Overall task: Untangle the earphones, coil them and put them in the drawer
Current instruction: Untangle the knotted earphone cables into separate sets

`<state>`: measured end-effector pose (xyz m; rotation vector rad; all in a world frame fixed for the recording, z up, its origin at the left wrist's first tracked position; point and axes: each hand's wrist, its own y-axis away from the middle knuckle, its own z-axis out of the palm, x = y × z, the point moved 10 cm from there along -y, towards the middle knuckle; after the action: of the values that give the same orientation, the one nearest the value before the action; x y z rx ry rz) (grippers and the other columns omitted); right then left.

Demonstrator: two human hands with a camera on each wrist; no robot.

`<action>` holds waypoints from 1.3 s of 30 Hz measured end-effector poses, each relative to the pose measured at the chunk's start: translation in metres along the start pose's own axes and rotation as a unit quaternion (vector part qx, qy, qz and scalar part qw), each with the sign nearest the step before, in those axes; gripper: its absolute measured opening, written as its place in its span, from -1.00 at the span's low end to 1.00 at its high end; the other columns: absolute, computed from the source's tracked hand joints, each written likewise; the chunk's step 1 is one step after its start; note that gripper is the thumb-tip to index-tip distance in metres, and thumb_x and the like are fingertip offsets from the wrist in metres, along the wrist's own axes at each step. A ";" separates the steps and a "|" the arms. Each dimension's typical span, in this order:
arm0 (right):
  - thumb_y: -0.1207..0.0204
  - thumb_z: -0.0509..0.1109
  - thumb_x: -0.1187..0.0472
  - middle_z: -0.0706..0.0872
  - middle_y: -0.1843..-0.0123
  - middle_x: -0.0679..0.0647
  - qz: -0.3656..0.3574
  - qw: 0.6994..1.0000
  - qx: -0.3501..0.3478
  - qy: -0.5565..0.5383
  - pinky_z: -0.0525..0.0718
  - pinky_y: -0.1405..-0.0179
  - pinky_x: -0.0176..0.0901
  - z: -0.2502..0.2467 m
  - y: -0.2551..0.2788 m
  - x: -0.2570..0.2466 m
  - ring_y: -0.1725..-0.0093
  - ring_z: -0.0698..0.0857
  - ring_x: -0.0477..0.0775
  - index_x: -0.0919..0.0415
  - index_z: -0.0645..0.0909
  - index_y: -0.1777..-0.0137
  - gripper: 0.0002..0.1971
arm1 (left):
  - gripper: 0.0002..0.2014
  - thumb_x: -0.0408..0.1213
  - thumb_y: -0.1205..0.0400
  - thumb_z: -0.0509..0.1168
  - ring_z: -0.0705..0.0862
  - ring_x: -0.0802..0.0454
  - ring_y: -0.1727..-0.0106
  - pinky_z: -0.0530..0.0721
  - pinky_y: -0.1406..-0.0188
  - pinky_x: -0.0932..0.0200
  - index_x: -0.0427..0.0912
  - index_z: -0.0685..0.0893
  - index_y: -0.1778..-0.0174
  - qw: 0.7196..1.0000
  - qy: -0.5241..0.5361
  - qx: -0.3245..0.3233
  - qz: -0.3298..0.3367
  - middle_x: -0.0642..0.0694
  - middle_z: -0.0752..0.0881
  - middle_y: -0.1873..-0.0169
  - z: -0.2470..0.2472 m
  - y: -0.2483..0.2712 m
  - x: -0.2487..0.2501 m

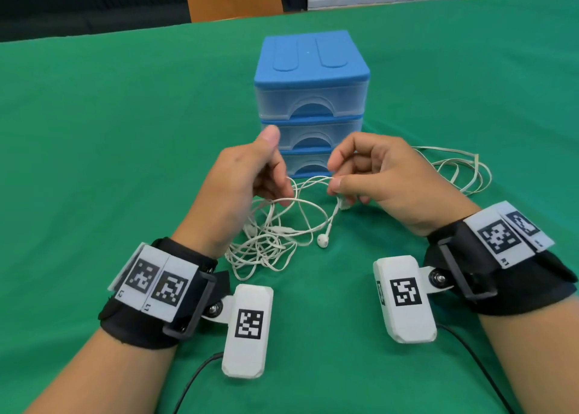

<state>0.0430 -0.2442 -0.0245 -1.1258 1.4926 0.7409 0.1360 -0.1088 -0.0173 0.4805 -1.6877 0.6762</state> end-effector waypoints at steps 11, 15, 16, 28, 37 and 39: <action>-0.51 0.36 0.62 0.70 0.38 0.18 0.064 0.996 -0.054 -0.038 0.63 0.50 -0.30 0.012 0.002 0.018 0.49 0.65 0.00 0.47 0.74 0.00 -0.82 | -0.95 -0.27 -0.52 0.53 0.47 0.05 0.42 0.41 0.36 0.17 -0.09 0.84 0.13 0.986 -0.164 -0.031 0.012 -0.01 0.56 0.49 0.003 -0.002 -0.011; -0.58 0.43 0.42 0.71 0.37 0.11 0.062 0.996 -0.063 -0.019 0.62 0.51 -0.27 0.014 0.002 0.016 0.47 0.67 0.03 0.43 0.71 0.11 -0.93 | -0.95 -0.30 -0.59 0.53 0.44 0.10 0.40 0.38 0.39 0.22 -0.13 0.82 0.19 0.985 -0.167 -0.036 0.039 -0.05 0.55 0.45 0.005 -0.002 -0.005; -0.59 0.44 0.38 0.69 0.36 0.14 0.054 0.997 -0.060 -0.012 0.61 0.53 -0.27 0.013 0.003 0.013 0.47 0.68 0.04 0.36 0.72 0.13 -0.92 | -0.95 -0.29 -0.59 0.53 0.45 0.10 0.40 0.39 0.39 0.23 -0.13 0.82 0.18 0.984 -0.167 -0.040 0.045 -0.05 0.55 0.44 0.006 -0.002 -0.003; -0.34 0.65 0.22 0.65 0.18 0.24 -0.070 0.997 0.029 -0.023 0.27 0.30 0.02 -0.002 -0.001 -0.010 0.30 0.32 0.52 0.15 0.86 0.16 -0.91 | -0.91 -0.27 -0.59 0.53 0.31 0.09 0.42 0.27 0.42 0.20 -0.14 0.81 0.23 0.986 -0.157 -0.034 0.054 0.03 0.37 0.48 0.006 -0.001 0.001; -0.40 0.61 0.38 0.64 0.24 0.52 -0.068 0.996 0.035 -0.041 0.30 0.35 -0.24 0.000 -0.003 -0.011 0.34 0.44 0.20 0.20 0.83 0.21 -0.93 | -0.94 -0.22 -0.57 0.55 0.41 0.18 0.38 0.40 0.32 0.28 -0.09 0.82 0.19 0.978 -0.181 0.009 0.100 -0.07 0.51 0.32 -0.001 0.000 0.012; -0.43 0.58 0.44 0.66 0.35 0.37 -0.061 0.998 0.018 -0.030 0.36 0.39 -0.35 0.004 -0.003 -0.010 0.41 0.48 0.00 0.30 0.81 0.18 -0.94 | -0.94 -0.22 -0.59 0.53 0.45 0.22 0.35 0.43 0.26 0.32 -0.06 0.79 0.17 0.978 -0.175 0.019 0.108 -0.08 0.53 0.21 -0.003 -0.001 0.014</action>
<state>0.0467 -0.2390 -0.0159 -1.1468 1.3691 0.6547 0.1357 -0.1069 -0.0026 0.4661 -2.0839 0.8169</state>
